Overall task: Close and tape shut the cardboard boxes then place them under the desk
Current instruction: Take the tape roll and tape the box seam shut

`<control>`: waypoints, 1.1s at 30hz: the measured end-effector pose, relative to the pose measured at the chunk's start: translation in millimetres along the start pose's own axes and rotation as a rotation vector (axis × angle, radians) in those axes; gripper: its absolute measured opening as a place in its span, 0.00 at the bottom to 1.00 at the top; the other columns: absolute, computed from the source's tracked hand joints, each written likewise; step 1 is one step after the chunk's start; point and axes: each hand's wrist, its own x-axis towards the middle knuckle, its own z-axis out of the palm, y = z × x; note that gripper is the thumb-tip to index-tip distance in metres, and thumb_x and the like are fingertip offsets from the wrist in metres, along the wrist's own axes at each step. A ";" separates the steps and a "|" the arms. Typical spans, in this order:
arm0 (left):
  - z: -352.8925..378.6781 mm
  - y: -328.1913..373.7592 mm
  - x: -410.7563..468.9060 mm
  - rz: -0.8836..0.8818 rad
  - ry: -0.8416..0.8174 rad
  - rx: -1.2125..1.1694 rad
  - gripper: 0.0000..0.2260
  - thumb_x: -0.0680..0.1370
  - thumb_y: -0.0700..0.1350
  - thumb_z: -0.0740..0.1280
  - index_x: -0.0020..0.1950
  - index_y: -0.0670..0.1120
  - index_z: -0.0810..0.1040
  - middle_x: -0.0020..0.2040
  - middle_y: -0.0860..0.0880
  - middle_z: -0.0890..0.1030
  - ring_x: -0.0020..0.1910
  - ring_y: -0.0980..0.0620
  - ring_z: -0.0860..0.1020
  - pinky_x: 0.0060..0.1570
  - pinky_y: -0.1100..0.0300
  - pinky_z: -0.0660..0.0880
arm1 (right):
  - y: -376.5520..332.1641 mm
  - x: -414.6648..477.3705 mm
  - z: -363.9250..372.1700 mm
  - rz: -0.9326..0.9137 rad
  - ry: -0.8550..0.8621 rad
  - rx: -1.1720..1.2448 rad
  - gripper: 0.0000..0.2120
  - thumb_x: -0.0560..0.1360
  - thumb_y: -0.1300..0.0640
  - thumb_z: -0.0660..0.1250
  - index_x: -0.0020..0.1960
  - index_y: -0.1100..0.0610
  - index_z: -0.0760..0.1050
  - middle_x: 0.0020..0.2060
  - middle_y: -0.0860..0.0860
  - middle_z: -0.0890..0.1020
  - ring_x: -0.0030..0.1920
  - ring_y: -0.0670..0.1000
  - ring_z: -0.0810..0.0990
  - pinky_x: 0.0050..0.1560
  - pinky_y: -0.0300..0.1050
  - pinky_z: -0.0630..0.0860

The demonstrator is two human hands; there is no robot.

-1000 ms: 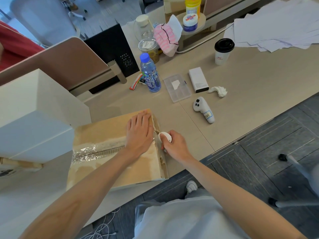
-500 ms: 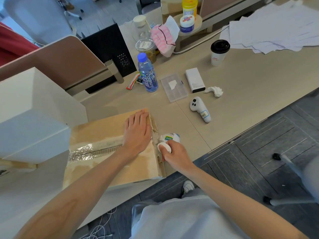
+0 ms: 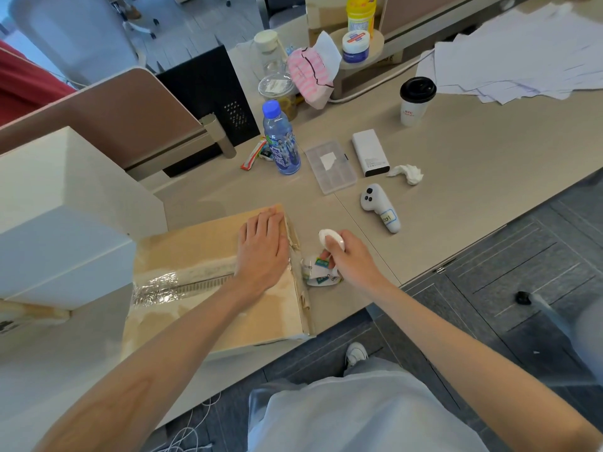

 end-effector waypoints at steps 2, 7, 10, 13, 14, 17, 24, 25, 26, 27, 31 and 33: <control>0.5 0.0 0.0 -0.001 -0.009 -0.001 0.18 0.79 0.46 0.53 0.65 0.43 0.72 0.66 0.45 0.73 0.61 0.45 0.71 0.62 0.50 0.66 | 2.2 14.5 -1.1 0.020 0.031 -0.079 0.11 0.82 0.52 0.57 0.55 0.58 0.73 0.45 0.51 0.81 0.41 0.46 0.77 0.36 0.39 0.72; 0.5 -1.3 -0.2 -0.002 -0.017 -0.006 0.18 0.79 0.47 0.53 0.66 0.43 0.71 0.67 0.45 0.73 0.62 0.45 0.70 0.63 0.50 0.66 | 15.9 53.7 3.0 0.034 0.083 -0.255 0.12 0.80 0.55 0.61 0.55 0.63 0.78 0.48 0.57 0.81 0.51 0.58 0.78 0.52 0.54 0.73; 0.1 -0.7 -0.1 -0.001 -0.005 -0.010 0.18 0.78 0.46 0.53 0.65 0.43 0.71 0.66 0.46 0.73 0.62 0.45 0.70 0.63 0.50 0.66 | 22.5 71.5 5.0 0.109 0.108 -0.243 0.18 0.78 0.55 0.64 0.66 0.60 0.74 0.60 0.56 0.79 0.60 0.57 0.77 0.61 0.53 0.73; -0.4 -0.2 0.1 -0.004 -0.006 -0.005 0.19 0.78 0.46 0.53 0.65 0.43 0.72 0.66 0.46 0.73 0.61 0.46 0.71 0.62 0.50 0.66 | 23.9 87.0 1.3 0.159 0.125 -0.277 0.21 0.79 0.57 0.63 0.70 0.61 0.69 0.62 0.57 0.79 0.64 0.57 0.75 0.63 0.48 0.69; -0.5 -0.6 0.1 -0.004 -0.011 -0.007 0.19 0.78 0.47 0.53 0.65 0.43 0.72 0.67 0.46 0.73 0.61 0.45 0.71 0.62 0.50 0.66 | 24.1 91.7 0.4 0.163 0.131 -0.288 0.21 0.79 0.58 0.63 0.71 0.62 0.69 0.63 0.58 0.78 0.65 0.57 0.75 0.64 0.48 0.69; -0.5 -1.3 0.1 -0.005 -0.018 -0.013 0.19 0.77 0.47 0.53 0.66 0.43 0.71 0.67 0.45 0.73 0.61 0.45 0.71 0.63 0.49 0.66 | 18.5 94.0 -0.8 0.073 0.039 -0.390 0.21 0.81 0.55 0.61 0.72 0.59 0.68 0.67 0.59 0.74 0.68 0.57 0.72 0.67 0.48 0.67; -0.2 -1.6 0.6 -0.001 -0.004 -0.019 0.19 0.78 0.47 0.53 0.65 0.43 0.72 0.66 0.45 0.73 0.61 0.45 0.71 0.62 0.49 0.67 | 4.4 70.0 -17.0 -0.059 -0.669 -0.576 0.21 0.78 0.41 0.63 0.68 0.48 0.72 0.51 0.43 0.78 0.52 0.44 0.76 0.58 0.43 0.72; 0.0 -1.6 0.4 -0.001 -0.002 -0.015 0.19 0.78 0.47 0.53 0.65 0.43 0.72 0.66 0.45 0.73 0.61 0.44 0.71 0.61 0.49 0.67 | 5.4 70.0 -17.6 -0.086 -0.689 -0.610 0.21 0.75 0.40 0.68 0.65 0.47 0.74 0.51 0.44 0.78 0.51 0.44 0.76 0.56 0.42 0.73; 0.1 -1.4 0.3 -0.001 -0.003 -0.011 0.19 0.78 0.47 0.53 0.64 0.43 0.73 0.66 0.45 0.74 0.61 0.44 0.71 0.61 0.49 0.68 | 6.3 69.7 -16.5 -0.108 -0.702 -0.617 0.21 0.73 0.40 0.70 0.62 0.46 0.76 0.50 0.45 0.78 0.50 0.44 0.76 0.54 0.41 0.73; -0.3 -1.1 0.5 0.000 -0.004 -0.008 0.19 0.78 0.47 0.52 0.64 0.43 0.73 0.66 0.45 0.74 0.61 0.44 0.72 0.61 0.49 0.68 | 7.3 69.7 -14.2 -0.131 -0.702 -0.606 0.19 0.72 0.40 0.72 0.59 0.46 0.78 0.48 0.45 0.78 0.47 0.44 0.76 0.50 0.39 0.73; -1.5 -1.0 0.9 0.004 -0.004 -0.010 0.19 0.77 0.47 0.53 0.64 0.42 0.73 0.65 0.44 0.74 0.61 0.44 0.72 0.61 0.48 0.69 | 13.2 64.9 -2.7 -0.153 -0.658 -0.563 0.10 0.73 0.46 0.74 0.50 0.49 0.79 0.36 0.42 0.74 0.36 0.38 0.73 0.37 0.32 0.67; -1.5 -1.1 0.7 0.007 0.000 -0.010 0.19 0.78 0.47 0.53 0.64 0.43 0.73 0.65 0.45 0.74 0.61 0.44 0.72 0.61 0.48 0.69 | 18.0 65.2 0.4 -0.147 -0.632 -0.544 0.10 0.72 0.46 0.74 0.49 0.49 0.79 0.41 0.44 0.78 0.43 0.42 0.77 0.42 0.35 0.71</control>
